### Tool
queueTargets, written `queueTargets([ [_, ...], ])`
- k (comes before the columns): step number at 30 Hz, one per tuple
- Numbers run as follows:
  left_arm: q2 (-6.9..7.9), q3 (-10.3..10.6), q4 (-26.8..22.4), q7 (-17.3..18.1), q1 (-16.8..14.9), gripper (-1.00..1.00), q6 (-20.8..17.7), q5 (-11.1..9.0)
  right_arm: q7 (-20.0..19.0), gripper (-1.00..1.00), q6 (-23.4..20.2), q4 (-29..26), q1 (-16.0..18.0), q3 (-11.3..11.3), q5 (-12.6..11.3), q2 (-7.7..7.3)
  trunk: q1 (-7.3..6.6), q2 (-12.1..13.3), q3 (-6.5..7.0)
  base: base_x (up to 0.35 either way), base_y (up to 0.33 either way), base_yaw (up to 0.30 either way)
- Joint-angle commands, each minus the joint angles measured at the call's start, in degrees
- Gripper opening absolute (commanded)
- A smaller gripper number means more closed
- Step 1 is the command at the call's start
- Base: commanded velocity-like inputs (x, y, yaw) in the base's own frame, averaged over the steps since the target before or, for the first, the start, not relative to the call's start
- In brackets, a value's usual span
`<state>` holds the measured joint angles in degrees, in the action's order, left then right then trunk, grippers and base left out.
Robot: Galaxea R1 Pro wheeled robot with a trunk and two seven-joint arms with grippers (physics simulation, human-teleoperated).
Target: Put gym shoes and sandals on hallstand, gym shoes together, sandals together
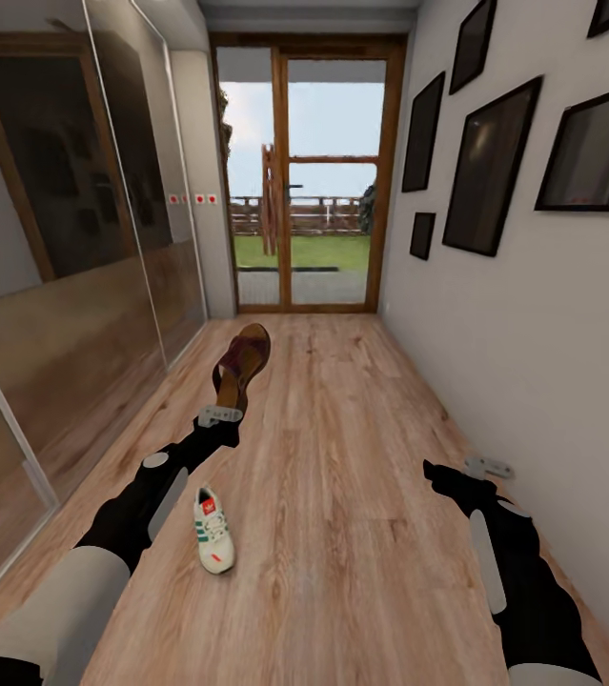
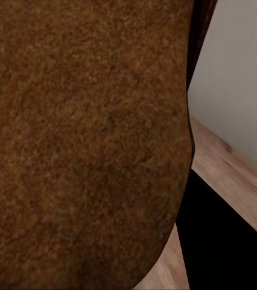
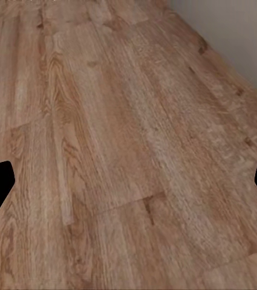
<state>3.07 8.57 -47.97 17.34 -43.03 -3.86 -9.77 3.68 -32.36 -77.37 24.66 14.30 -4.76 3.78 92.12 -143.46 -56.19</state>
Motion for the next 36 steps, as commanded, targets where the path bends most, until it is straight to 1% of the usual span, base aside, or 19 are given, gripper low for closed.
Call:
queueTargets([
  [1, 0.05, 0.1, -0.1, 0.0, 0.0, -1.00, -0.4, -0.6, 0.4, 1.00, -0.2, -0.1, 0.0, 0.0, -0.5, 0.02, 0.02, 0.0, -0.06, 0.339, -0.218, 0.000],
  [26, -0.08, 0.1, 0.0, 0.0, 0.0, -1.00, -0.4, -0.7, 0.4, 1.00, -0.2, 0.0, 0.0, 0.0, -0.5, 0.00, 0.02, 0.0, -0.06, 0.339, -0.214, 0.002],
  [29, -0.08, 0.1, 0.0, 0.0, 0.0, -1.00, -0.4, -0.7, 0.4, 1.00, -0.2, 0.0, 0.0, 0.0, -0.5, 0.00, 0.02, 0.0, -0.06, 0.339, -0.203, 0.106],
  [36, -0.08, 0.1, 0.0, 0.0, 0.0, -1.00, -0.4, -0.7, 0.4, 1.00, -0.2, -0.1, 0.0, 0.0, -0.5, 0.00, 0.02, 0.0, -0.06, 0.339, -0.203, 0.211],
])
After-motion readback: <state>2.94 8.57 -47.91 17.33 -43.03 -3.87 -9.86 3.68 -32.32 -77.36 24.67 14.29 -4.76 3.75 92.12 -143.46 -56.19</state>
